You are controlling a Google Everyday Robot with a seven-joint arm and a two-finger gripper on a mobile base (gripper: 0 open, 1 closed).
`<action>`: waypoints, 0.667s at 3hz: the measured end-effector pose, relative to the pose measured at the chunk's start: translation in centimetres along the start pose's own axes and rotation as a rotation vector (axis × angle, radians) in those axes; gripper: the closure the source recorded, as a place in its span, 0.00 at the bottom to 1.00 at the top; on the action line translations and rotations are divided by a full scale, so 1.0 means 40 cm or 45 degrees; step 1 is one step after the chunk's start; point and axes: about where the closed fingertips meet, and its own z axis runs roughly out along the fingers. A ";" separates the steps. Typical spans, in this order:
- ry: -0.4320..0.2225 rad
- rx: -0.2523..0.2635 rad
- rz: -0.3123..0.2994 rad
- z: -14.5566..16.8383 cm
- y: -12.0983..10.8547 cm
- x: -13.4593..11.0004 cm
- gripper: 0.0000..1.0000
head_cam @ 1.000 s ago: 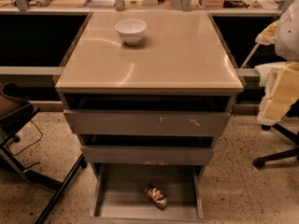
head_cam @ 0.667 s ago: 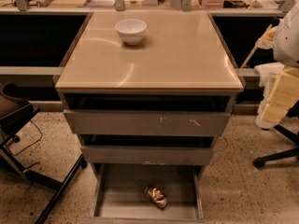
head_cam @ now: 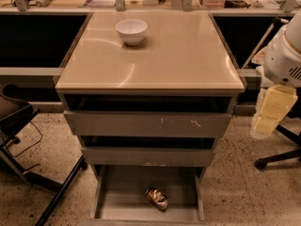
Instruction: Pick orange can from bottom drawer and place on counter
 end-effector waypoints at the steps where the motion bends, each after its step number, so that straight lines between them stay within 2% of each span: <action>1: -0.014 -0.033 -0.016 0.045 0.044 -0.003 0.00; 2: -0.142 -0.107 -0.015 0.150 0.161 -0.029 0.00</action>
Offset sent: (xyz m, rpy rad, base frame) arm -0.1521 0.0912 -0.2771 0.4672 0.3400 0.0161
